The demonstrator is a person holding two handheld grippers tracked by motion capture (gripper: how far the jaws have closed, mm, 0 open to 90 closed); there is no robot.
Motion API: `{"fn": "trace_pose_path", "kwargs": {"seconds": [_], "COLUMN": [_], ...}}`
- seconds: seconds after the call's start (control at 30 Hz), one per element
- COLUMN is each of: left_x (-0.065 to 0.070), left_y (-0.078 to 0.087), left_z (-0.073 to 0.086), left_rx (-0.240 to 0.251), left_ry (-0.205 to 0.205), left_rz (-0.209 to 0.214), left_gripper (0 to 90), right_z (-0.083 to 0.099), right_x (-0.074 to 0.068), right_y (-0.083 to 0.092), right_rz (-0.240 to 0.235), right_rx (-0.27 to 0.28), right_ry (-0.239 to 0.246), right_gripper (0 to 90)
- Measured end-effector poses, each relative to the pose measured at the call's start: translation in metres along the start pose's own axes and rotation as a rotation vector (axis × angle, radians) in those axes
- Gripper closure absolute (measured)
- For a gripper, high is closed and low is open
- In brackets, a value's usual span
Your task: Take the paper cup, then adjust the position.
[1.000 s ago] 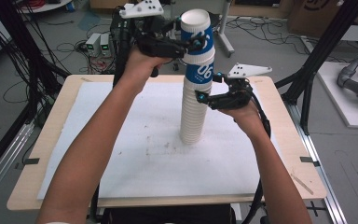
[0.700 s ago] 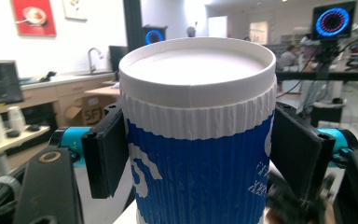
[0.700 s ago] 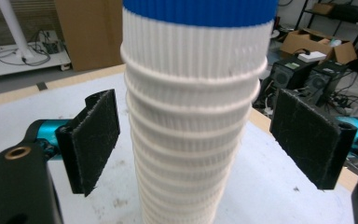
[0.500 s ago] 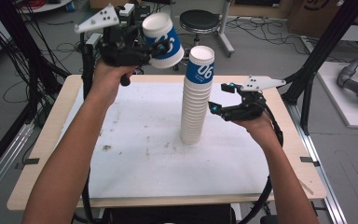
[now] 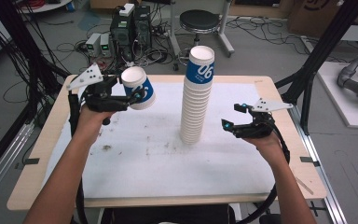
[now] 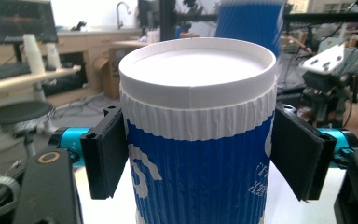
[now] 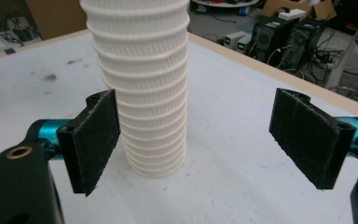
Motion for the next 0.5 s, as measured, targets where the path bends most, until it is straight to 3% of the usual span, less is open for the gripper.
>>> {"fn": "trace_pose_path", "kwargs": {"seconds": [0.17,0.37,0.5], "left_x": [0.000,0.007,0.013], "left_y": [0.007,0.005,0.001], "left_z": [0.030,0.049,0.057], "left_rx": [-0.004,-0.029,-0.057], "left_ry": [0.035,0.049,0.026], "left_rz": [-0.022,-0.015,-0.005], "left_gripper": [26.0,26.0,26.0], "right_z": [0.012,0.013,0.016], "right_x": [-0.001,-0.009,-0.018], "right_y": [-0.007,-0.008,-0.010], "right_rz": [0.011,-0.009,-0.031], "right_rx": [-0.020,0.009,0.030], "right_ry": [-0.025,-0.021,-0.022], "right_gripper": [16.6,16.6,16.6]}}
Point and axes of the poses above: each handheld gripper's, and its own axes: y roughly backward along the jaws, z roughly out of its underside, x roughly to its right, the point moved 5 cm from there along -y, roughly forward along the jaws, and after that the axes turned 6 degrees about -x, right-handed, at the moved point
